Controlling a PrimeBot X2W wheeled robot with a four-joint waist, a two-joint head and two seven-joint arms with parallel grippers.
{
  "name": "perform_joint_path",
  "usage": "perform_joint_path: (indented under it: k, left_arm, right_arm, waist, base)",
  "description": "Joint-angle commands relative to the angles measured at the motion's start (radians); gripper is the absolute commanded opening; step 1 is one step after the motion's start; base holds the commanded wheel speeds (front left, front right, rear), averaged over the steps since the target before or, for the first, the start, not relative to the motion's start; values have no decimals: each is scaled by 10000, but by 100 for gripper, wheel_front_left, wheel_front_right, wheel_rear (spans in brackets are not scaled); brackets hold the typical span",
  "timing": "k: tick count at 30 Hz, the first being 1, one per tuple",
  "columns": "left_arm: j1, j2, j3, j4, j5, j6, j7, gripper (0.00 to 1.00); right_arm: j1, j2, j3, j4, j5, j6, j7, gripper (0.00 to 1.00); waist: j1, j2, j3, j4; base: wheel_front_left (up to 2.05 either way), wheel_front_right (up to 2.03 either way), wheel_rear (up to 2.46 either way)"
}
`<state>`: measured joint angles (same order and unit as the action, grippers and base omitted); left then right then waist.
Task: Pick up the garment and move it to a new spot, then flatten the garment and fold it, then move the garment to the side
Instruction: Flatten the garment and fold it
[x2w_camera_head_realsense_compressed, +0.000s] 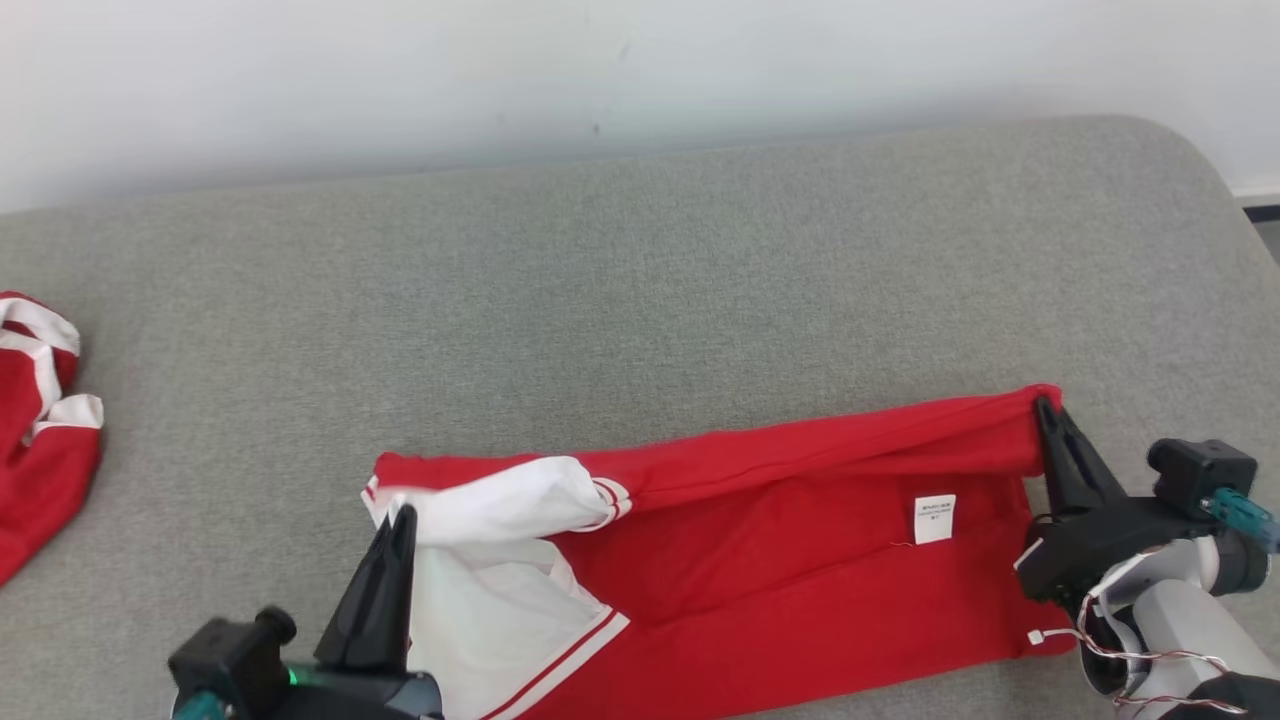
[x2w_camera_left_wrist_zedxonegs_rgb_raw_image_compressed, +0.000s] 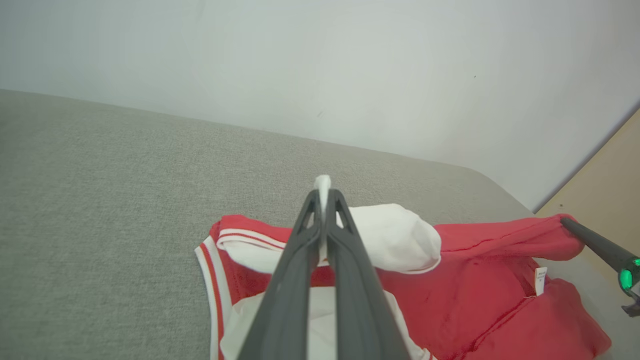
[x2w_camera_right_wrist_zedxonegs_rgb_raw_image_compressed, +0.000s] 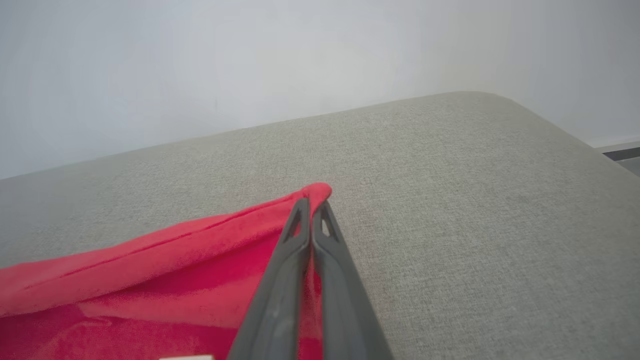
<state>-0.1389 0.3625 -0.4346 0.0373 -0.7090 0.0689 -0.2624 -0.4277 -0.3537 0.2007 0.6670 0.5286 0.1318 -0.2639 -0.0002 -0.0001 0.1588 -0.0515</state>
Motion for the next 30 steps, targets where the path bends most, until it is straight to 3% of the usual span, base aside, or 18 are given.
perform_joint_path:
  k: [1, 8, 21, 22, 23, 24, 25, 30]
  left_arm:
    - [221, -70, 115, -82, 134, -77, -33, 0]
    - [1172, -698, 340, 114, 740, -432, -32, 0]
    - [1370, -1670, 823, 2195, 1411, -1295, -34, 0]
    - [1329, -1718, 878, 2312, 1535, -1327, -33, 0]
    - [1307, -1781, 949, 2393, 1639, -1364, -33, 28]
    - [1295, -1888, 1123, 2361, 1738, -1397, -34, 85]
    - [1321, -1987, 1307, 2311, 1849, -1401, -33, 100]
    - [1660, -2465, 2744, 1535, 2988, -1548, -33, 100]
  right_arm:
    - [120, -54, -21, -59, 45, -25, -3, 0]
    - [815, -226, -102, -345, 462, -25, -3, 0]
    - [1681, -230, -240, -264, 881, -25, -2, 0]
    - [1662, -220, -219, -249, 896, -25, -3, 19]
    - [1634, -212, -203, -255, 919, -25, -3, 49]
    - [1627, -222, -209, -304, 945, -25, -3, 100]
    - [1642, -236, -251, -365, 962, -25, -3, 100]
    - [1922, -307, -593, -849, 822, -25, -2, 100]
  waist:
    - [2, 1, -84, 66]
    - [2, 1, -220, 356]
    - [2, 1, -190, 409]
    - [2, 1, -197, 402]
    - [2, 1, -206, 401]
    - [2, 1, -216, 403]
    - [2, 1, -229, 403]
    - [2, 1, -410, 487]
  base:
    - [0, 0, 0]
    - [0, 0, 0]
    - [0, 0, 0]
    - [0, 0, 0]
    - [0, 0, 0]
    - [0, 0, 0]
    - [0, 0, 0]
    - [0, 0, 0]
